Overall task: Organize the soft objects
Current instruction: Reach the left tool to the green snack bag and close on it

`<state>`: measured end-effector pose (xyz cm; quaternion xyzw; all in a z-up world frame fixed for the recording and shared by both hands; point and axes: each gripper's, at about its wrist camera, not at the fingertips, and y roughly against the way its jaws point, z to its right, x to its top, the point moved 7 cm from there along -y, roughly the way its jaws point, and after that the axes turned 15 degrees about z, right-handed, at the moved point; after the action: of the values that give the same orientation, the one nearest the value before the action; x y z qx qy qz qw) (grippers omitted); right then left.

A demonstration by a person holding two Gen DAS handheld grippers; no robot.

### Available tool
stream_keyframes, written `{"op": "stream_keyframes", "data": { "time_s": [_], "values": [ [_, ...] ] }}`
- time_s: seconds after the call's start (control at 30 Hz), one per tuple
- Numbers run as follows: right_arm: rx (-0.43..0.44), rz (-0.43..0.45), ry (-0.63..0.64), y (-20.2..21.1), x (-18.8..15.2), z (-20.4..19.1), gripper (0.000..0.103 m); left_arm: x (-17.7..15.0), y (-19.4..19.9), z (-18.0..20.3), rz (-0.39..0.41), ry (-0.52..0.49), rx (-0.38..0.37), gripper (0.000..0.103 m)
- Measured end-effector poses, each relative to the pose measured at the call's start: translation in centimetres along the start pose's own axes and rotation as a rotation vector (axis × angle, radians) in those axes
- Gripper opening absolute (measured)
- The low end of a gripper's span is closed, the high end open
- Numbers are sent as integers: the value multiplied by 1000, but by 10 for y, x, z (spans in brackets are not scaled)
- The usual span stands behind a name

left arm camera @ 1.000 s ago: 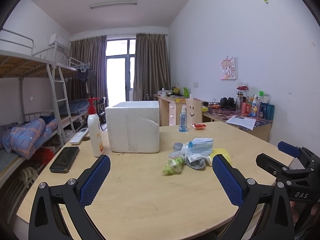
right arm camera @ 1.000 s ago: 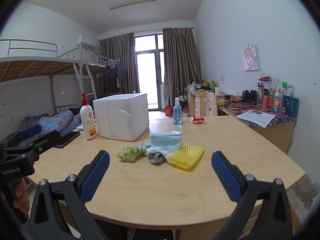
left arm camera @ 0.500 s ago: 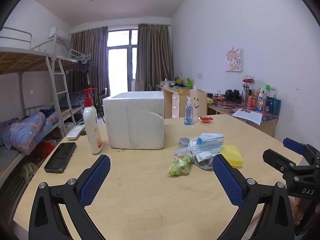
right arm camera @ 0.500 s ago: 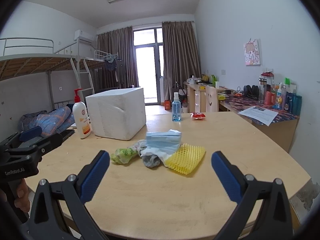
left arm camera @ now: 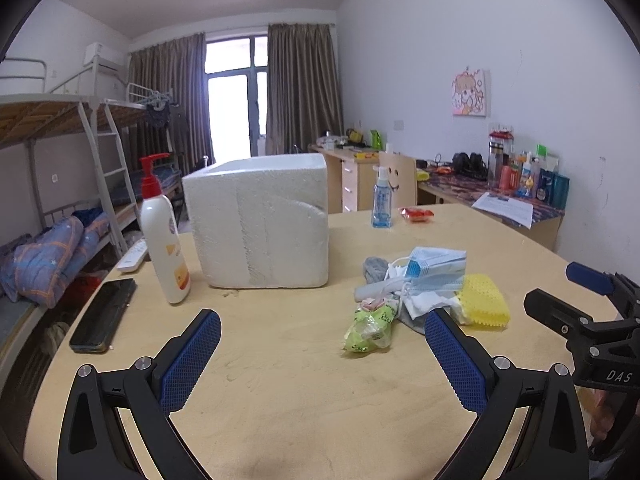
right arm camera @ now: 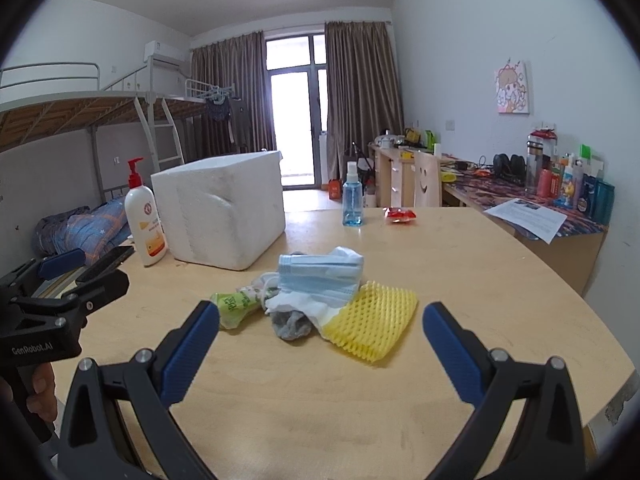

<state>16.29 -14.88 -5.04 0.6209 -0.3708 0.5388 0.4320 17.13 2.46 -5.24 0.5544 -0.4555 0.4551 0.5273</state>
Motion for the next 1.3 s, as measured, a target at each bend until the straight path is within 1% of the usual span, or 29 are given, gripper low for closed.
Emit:
{"op": "stream_keyframes", "data": {
  "time_s": [0.37, 0.5, 0.6, 0.63, 0.8, 0.9, 1.1, 1.2, 1.23, 1.27, 1.3],
  "values": [
    [2, -69, -11, -25, -11, 12, 103, -13, -42, 10, -115, -23, -50, 102],
    [-6, -93, -15, -33, -16, 19, 103, -19, -56, 19, -161, -49, -88, 102],
    [-12, -117, -23, -40, -20, 26, 103, -24, -67, 28, -202, -69, -135, 102],
    [-13, -124, -25, -42, -22, 27, 103, -27, -72, 31, -227, -77, -153, 102],
    [-25, -143, -33, -48, -25, 36, 103, -35, -88, 34, -291, -91, -168, 101],
    [-28, -153, -43, -51, -28, 40, 103, -40, -97, 33, -322, -89, -170, 98],
    [-27, -172, -59, -55, -30, 44, 103, -54, -111, 34, -402, -71, -209, 85],
    [-25, -183, -58, -58, -32, 45, 103, -56, -114, 36, -420, -73, -227, 76],
    [-27, -185, -58, -59, -32, 45, 103, -57, -116, 36, -427, -73, -235, 69],
    [-29, -186, -58, -60, -33, 46, 103, -59, -117, 38, -439, -71, -245, 66],
    [-31, -190, -59, -61, -33, 46, 103, -60, -118, 39, -449, -67, -257, 66]
  ]
}}
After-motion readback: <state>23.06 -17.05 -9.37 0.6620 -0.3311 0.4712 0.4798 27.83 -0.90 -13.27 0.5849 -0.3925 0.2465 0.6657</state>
